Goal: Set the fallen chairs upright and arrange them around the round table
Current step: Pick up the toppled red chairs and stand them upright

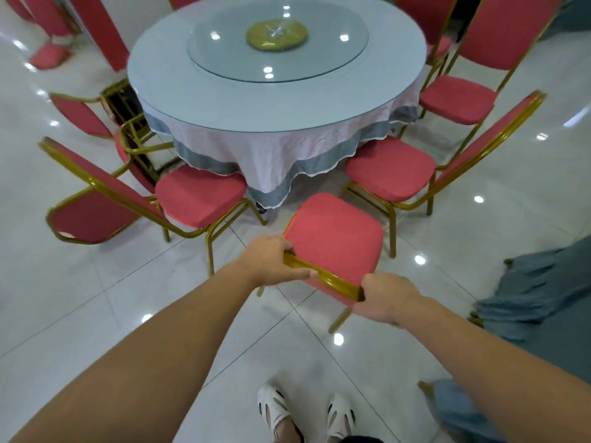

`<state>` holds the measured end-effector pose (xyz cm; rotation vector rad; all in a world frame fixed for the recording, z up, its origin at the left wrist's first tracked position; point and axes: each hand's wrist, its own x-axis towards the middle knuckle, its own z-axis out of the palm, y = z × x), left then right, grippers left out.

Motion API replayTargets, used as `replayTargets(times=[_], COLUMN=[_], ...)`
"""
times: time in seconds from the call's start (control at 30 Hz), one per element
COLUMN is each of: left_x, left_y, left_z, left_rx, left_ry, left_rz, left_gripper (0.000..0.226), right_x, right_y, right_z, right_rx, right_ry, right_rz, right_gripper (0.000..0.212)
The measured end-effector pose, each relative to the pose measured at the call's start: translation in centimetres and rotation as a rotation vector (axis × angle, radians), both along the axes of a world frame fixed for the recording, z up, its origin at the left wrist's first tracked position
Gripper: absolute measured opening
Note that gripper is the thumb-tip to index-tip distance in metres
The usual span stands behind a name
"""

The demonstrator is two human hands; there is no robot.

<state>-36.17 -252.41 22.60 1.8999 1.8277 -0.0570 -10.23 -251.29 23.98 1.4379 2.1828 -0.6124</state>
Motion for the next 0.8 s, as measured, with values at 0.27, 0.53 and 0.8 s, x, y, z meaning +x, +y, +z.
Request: replayTargets(times=[0.27, 0.53, 0.8], left_x=[4.2, 4.2, 3.6], left_y=[-5.7, -5.0, -4.7], left_z=[-2.9, -3.9, -3.8], left_rx=[-0.105, -0.193, -0.257], left_ry=[0.19, 0.203, 0.078], left_rz=[0.01, 0.103, 0.144], left_gripper=[0.024, 0.018, 0.029], right_x=[0.4, 4.8, 4.0], right_y=[-1.7, -1.0, 1.7], right_z=[-1.2, -4.9, -2.7], right_rx=[0.113, 0.045, -0.255], right_ry=[0.02, 0.06, 0.319], right_rz=[0.262, 0.074, 0.028], right_gripper=[0.018, 0.014, 0.058])
